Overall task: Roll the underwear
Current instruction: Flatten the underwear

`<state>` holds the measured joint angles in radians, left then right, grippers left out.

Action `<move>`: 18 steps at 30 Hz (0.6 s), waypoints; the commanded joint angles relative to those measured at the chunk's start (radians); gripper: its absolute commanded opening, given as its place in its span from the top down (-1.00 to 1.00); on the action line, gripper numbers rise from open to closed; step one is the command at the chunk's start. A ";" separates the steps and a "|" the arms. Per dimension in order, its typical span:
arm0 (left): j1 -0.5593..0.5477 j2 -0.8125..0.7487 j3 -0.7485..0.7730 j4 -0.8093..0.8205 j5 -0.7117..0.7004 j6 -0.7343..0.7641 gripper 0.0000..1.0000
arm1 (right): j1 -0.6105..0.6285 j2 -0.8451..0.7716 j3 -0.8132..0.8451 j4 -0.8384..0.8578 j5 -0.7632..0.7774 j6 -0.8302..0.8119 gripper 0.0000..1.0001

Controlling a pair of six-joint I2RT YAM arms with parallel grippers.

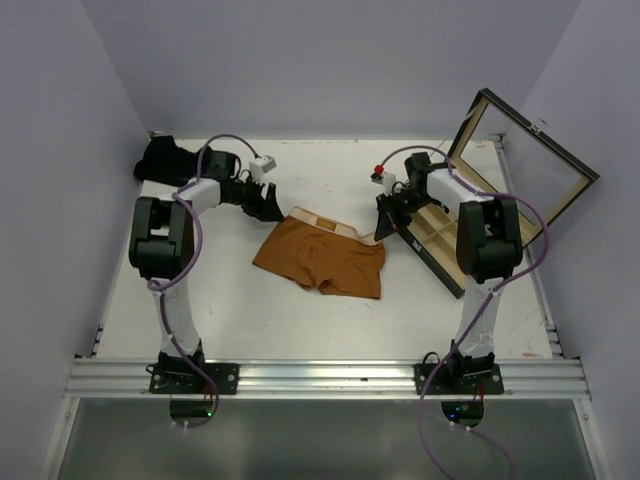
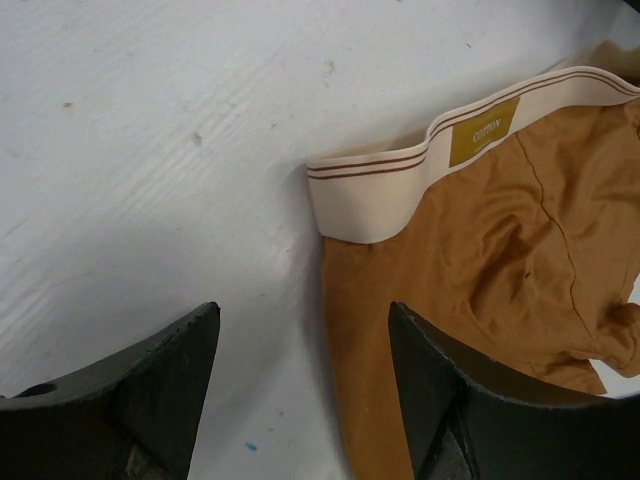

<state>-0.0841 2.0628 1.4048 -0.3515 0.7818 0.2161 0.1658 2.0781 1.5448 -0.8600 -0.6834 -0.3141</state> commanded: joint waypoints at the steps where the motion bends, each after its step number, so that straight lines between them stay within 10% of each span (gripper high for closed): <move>1: -0.040 0.042 0.034 0.020 0.033 -0.030 -0.44 | 0.020 -0.053 -0.006 -0.048 -0.047 -0.062 1.00; 5: -0.057 0.082 0.031 0.008 0.033 -0.070 -0.10 | 0.020 -0.041 -0.002 -0.091 -0.042 -0.089 1.00; 9: -0.063 -0.035 -0.073 0.095 0.043 -0.049 0.97 | 0.020 -0.038 -0.026 -0.091 -0.041 -0.083 1.00; 18: -0.452 -0.420 -0.390 0.034 -0.260 0.415 1.00 | 0.020 -0.067 -0.101 -0.065 -0.031 -0.092 1.00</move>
<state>-0.3901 1.7054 1.1206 -0.3183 0.6437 0.4206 0.1867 2.0724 1.4605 -0.9215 -0.6991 -0.3786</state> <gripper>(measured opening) 0.005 0.023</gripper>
